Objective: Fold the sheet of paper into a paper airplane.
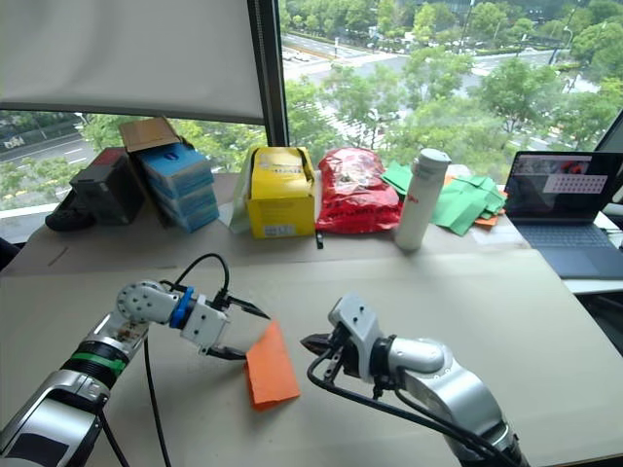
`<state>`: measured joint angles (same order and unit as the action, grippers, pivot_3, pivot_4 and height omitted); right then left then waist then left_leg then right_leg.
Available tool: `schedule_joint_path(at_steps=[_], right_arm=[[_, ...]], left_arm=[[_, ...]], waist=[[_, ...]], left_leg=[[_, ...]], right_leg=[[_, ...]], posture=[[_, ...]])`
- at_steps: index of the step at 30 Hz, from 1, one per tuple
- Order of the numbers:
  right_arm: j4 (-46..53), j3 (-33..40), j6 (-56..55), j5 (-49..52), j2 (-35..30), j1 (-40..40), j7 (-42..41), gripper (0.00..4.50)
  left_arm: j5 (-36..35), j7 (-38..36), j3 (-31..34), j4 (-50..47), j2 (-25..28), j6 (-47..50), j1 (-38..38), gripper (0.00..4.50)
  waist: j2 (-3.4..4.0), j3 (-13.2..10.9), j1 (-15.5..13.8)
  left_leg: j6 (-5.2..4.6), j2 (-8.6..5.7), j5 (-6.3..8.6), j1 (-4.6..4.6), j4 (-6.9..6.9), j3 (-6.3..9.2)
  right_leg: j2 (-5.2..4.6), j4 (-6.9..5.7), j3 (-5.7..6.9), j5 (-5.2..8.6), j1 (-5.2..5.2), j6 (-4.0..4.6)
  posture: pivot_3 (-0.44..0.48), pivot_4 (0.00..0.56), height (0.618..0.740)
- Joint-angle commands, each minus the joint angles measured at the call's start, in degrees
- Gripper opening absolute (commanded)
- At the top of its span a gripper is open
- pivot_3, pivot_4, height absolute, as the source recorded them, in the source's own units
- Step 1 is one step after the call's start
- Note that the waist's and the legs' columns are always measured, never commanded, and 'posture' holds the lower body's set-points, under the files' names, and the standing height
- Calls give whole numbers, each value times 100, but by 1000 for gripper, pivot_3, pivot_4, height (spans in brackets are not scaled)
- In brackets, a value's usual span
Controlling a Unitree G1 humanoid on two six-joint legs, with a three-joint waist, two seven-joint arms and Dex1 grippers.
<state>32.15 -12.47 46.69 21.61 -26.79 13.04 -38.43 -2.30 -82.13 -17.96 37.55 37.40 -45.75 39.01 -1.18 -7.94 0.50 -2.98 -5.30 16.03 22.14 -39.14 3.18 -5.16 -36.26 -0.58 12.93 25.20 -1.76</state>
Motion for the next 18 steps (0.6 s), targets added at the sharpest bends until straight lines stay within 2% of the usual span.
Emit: schedule_joint_path(at_steps=[1,8,14,16,18], right_arm=[[272,57,-31,102,-38,19,52,0],[187,49,-74,81,-46,57,66,0],[-52,194,-275,-57,-52,183,169,0],[-140,275,-390,-127,-64,233,257,0],[-135,380,-466,-117,-88,254,294,0]], left_arm=[[-6,-23,13,142,-12,-249,248,2331],[204,125,-63,272,2,-510,287,19],[383,417,-61,-47,65,-337,40,19],[385,558,18,-386,149,138,-145,19],[356,846,172,-1069,212,1065,-425,19]], waist=[[0,0,3],[-1,0,19],[-1,0,21],[-1,0,35],[-1,0,29]], left_leg=[[0,0,0,0,-2,0],[-5,-3,2,-6,-16,-2],[-7,-4,3,-5,-31,-2],[-9,-4,5,-4,-40,-2],[-11,-3,6,-4,-46,-3]], right_leg=[[0,-3,0,0,-1,0],[6,-42,-2,1,0,-2],[9,-50,-3,1,0,-2],[10,-54,-4,1,-1,-2],[12,-59,-5,1,0,-2]], posture=[[0,150,740],[0,150,740],[0,150,740],[0,150,740],[0,150,740]])
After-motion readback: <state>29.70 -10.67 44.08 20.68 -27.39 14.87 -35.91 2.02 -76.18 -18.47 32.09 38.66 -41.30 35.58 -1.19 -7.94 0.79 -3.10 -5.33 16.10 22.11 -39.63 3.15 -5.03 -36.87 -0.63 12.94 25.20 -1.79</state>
